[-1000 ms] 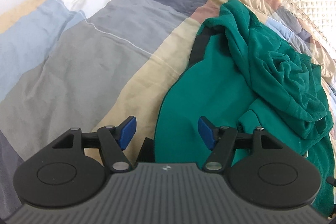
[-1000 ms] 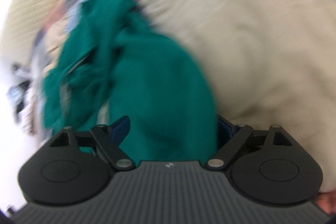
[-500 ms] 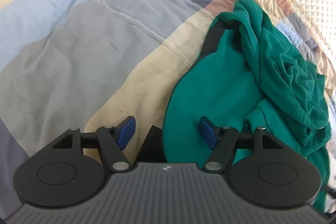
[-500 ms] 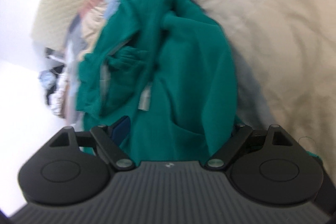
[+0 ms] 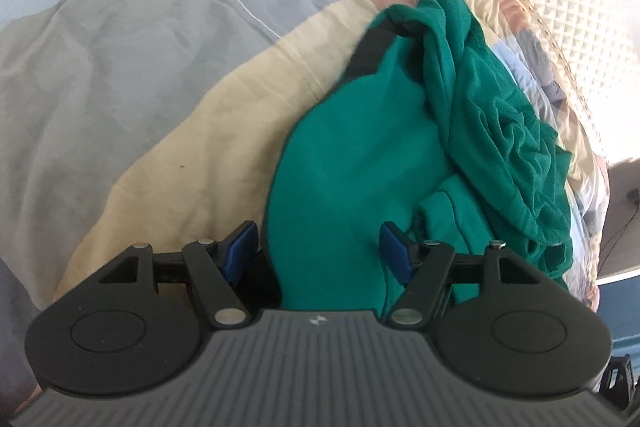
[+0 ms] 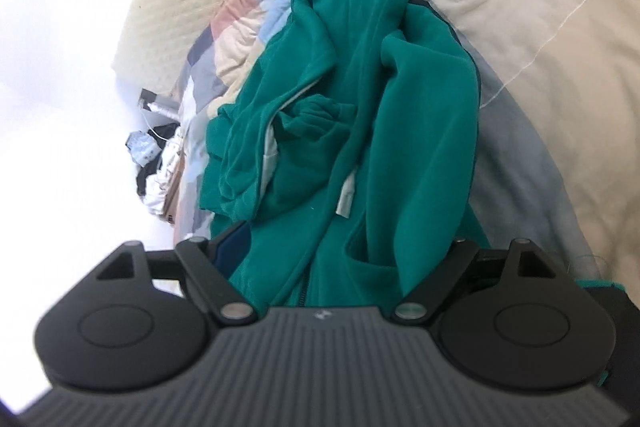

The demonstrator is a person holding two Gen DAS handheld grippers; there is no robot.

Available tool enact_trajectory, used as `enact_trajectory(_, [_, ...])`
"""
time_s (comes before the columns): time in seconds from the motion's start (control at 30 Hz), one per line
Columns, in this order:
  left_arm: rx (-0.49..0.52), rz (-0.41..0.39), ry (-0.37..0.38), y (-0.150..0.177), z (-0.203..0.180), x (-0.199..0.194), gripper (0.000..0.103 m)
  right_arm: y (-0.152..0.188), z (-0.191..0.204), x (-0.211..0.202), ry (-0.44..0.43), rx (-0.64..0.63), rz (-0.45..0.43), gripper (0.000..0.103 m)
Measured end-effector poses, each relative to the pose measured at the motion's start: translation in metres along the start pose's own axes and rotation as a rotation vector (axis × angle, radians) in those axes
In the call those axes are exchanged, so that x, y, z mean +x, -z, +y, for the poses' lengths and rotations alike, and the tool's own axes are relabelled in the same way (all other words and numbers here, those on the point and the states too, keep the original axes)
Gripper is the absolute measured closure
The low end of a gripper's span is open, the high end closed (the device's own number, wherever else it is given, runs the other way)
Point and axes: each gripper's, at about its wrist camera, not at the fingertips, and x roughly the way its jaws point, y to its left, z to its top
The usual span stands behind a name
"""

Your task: Fold large clothes

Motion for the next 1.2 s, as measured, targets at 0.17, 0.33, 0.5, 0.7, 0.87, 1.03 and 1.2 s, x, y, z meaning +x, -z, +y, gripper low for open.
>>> enact_trajectory(0.17, [0.078,-0.003,-0.019,0.005,-0.011,0.003,0.031,0.011,-0.005,0.013,0.181,-0.052,0.054,0.026])
enact_trajectory(0.33, [0.162,-0.022,0.009,0.01,-0.027,0.006,0.032,0.012,-0.002,0.022,0.211,-0.085,0.079,0.042])
enact_trajectory(0.5, [0.198,-0.037,0.06,0.012,-0.036,0.006,0.032,0.005,0.001,0.0,0.03,-0.026,-0.039,0.071])
enact_trajectory(0.7, [0.201,0.007,0.02,0.013,-0.033,0.02,0.036,0.012,0.003,0.004,0.113,-0.043,-0.001,0.072])
enact_trajectory(0.87, [0.216,0.011,0.023,0.016,-0.034,0.019,0.058,0.017,-0.009,0.011,0.179,-0.009,0.046,0.073])
enact_trajectory(1.03, [0.199,-0.016,0.103,0.016,-0.038,0.0,0.086,0.007,-0.001,-0.02,-0.036,0.017,-0.077,0.095])
enact_trajectory(1.2, [0.083,-0.056,0.263,-0.002,-0.035,-0.036,0.091,-0.014,0.001,-0.073,-0.29,0.079,-0.25,0.095])
